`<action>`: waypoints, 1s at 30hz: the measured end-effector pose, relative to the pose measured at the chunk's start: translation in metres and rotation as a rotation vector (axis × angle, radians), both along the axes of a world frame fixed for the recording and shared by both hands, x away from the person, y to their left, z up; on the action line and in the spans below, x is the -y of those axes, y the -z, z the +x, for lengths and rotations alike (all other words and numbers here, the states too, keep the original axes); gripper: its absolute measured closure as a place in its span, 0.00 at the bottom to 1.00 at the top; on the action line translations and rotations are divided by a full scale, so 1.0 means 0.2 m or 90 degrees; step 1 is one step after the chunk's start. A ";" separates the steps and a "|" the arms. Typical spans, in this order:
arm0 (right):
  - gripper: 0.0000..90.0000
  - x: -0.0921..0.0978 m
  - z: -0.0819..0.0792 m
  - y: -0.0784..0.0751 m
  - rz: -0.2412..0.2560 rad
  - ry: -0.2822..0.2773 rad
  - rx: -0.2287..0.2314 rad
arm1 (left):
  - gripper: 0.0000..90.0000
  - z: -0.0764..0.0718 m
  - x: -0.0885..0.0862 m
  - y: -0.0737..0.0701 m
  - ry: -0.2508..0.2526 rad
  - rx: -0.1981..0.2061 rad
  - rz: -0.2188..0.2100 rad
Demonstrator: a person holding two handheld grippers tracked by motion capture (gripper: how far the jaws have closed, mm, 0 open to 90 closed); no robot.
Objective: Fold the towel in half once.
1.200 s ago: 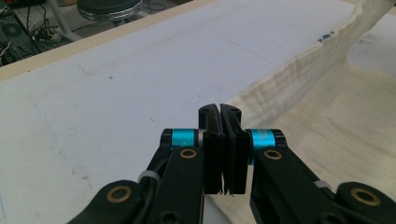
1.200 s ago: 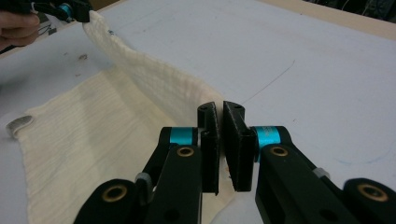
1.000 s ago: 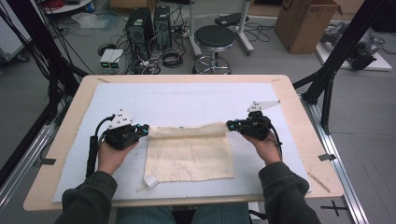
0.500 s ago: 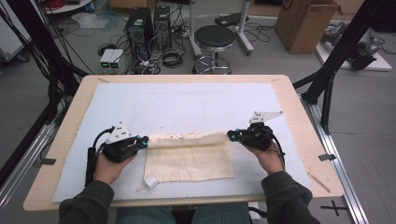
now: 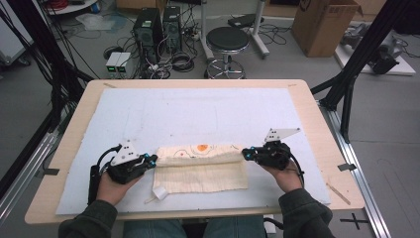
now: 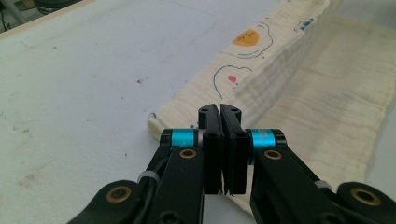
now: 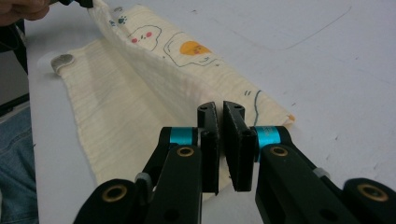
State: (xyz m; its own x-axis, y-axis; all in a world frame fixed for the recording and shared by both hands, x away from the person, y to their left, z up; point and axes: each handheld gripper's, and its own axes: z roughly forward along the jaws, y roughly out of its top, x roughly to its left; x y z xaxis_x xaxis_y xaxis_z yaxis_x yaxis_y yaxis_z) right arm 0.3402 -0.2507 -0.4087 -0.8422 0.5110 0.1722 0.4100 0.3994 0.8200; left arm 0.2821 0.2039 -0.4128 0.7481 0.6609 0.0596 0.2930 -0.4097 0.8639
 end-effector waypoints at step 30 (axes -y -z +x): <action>0.94 0.01 -0.15 0.06 0.003 -0.015 -0.009 | 0.97 -0.15 -0.01 0.06 0.048 -0.006 0.007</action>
